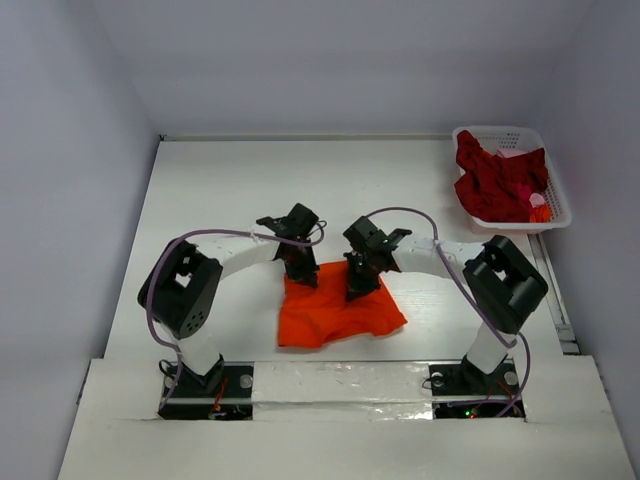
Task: Fold and stack the t-shirts
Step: Fold the tshirt
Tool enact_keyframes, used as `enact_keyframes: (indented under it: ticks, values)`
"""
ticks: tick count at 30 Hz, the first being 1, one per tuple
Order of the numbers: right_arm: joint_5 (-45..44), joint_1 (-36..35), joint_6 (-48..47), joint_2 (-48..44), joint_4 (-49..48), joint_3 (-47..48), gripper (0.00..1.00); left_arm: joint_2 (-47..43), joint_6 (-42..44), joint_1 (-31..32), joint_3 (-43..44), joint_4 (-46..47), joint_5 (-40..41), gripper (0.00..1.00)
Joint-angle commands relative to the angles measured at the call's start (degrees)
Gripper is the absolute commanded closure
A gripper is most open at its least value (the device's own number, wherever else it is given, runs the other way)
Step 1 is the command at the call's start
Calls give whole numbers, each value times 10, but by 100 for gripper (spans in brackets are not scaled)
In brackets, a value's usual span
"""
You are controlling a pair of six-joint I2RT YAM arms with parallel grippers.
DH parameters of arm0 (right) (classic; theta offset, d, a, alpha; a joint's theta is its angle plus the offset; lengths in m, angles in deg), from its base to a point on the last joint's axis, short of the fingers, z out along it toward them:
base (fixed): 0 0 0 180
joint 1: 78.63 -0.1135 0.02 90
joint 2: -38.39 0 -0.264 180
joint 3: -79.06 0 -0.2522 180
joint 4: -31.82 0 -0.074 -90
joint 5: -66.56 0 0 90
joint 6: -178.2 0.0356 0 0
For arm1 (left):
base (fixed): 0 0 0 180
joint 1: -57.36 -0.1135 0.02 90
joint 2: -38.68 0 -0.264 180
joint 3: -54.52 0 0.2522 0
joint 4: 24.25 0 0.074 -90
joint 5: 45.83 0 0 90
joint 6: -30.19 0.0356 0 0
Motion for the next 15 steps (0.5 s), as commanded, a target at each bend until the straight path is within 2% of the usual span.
enact_keyframes:
  ticks: [1, 11, 15]
  values:
    - [-1, 28, -5, 21, -29, 26, 100, 16, 0, -13, 14, 5, 0, 100]
    - [-3, 81, -49, 45, -2, 79, 100, 73, 36, -84, 78, 6, -6, 100]
    - [0, 93, -62, 60, 9, 111, 100, 104, 54, -102, 141, -6, -3, 100]
